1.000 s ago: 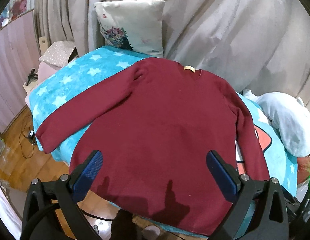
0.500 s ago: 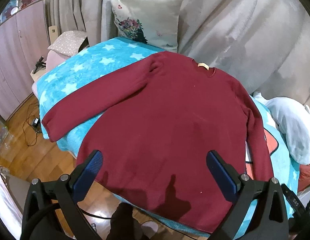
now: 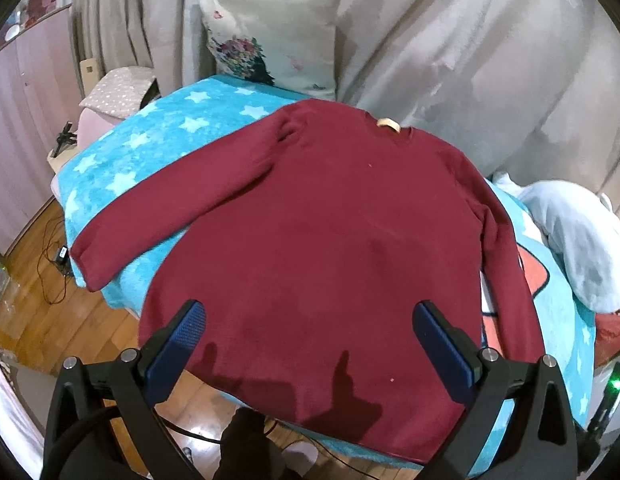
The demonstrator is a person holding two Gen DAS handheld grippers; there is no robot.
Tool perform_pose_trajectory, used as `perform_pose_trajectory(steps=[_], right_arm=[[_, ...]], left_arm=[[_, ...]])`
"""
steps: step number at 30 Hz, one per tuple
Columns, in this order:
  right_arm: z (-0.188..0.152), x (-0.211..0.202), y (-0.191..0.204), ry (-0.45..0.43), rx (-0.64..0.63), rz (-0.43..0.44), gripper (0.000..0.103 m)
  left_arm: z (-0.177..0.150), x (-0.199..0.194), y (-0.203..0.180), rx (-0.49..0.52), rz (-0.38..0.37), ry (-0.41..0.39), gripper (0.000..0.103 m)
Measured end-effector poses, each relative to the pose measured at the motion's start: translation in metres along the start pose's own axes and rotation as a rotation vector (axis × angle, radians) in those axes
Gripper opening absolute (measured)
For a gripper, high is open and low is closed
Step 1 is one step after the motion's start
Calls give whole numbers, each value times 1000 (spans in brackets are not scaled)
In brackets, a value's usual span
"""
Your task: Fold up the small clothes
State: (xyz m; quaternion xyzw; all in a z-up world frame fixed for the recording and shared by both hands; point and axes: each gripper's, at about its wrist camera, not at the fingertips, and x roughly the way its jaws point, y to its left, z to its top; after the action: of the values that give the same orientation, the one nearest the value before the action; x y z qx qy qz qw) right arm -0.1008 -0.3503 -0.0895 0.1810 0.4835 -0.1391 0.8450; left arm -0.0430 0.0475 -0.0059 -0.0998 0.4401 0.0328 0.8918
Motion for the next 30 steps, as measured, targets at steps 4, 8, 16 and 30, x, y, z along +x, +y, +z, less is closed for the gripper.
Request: perform_pose_trajectory(steps=[4,8,16,30], right_arm=[[-3,3,29,-13,-167,-37,24],[12,-12,17,-20,-124,44,10],[76,-68,-77,-184,144,24,9],[137,-54,75,-100,-59,319,9]], left_arm=[[2,-3,14,-42,12,-9,103],[9,-8,25,-66,20,-32,103],[19,-12,55,-138,45,-42,103],[54,-13,88,-112,17,-95,103]])
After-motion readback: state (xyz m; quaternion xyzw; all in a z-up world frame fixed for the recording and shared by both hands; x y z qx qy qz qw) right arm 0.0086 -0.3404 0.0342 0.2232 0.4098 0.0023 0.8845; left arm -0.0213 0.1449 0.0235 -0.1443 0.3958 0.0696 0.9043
